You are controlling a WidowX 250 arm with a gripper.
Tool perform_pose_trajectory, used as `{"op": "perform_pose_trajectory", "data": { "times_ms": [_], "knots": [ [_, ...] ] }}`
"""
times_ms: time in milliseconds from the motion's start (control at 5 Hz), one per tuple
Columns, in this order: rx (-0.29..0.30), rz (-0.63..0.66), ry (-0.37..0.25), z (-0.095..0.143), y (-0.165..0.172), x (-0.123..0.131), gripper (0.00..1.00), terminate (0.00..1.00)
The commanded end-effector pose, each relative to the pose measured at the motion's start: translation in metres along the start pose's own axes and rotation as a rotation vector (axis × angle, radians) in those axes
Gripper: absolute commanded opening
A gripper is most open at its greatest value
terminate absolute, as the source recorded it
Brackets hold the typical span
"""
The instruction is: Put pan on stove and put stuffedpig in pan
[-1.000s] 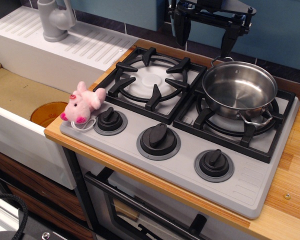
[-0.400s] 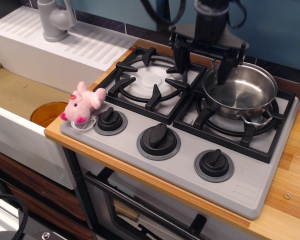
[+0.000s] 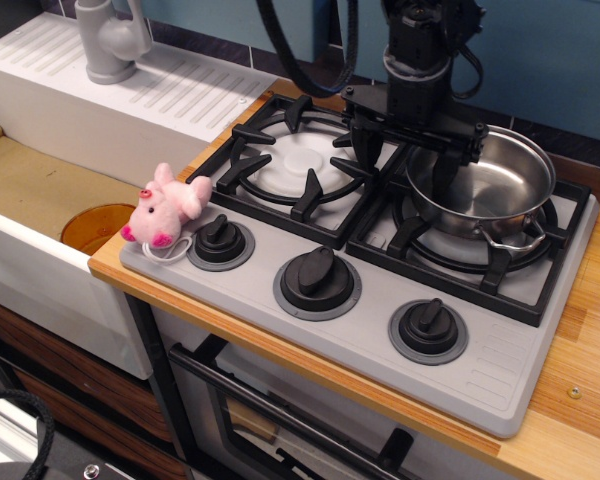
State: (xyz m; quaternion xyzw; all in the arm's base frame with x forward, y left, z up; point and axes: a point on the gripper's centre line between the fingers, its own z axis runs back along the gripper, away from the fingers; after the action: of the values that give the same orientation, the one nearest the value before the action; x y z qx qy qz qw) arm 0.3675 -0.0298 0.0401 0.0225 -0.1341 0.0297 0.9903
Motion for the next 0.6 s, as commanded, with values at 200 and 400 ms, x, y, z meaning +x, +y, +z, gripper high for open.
{"op": "perform_pose_trajectory", "data": {
  "times_ms": [200, 400],
  "knots": [
    [0.042, -0.021, 0.023, 0.001, -0.001, 0.016, 0.00, 0.00],
    [0.076, -0.021, 0.051, 0.015, 0.001, 0.014, 0.00, 0.00]
  ]
}}
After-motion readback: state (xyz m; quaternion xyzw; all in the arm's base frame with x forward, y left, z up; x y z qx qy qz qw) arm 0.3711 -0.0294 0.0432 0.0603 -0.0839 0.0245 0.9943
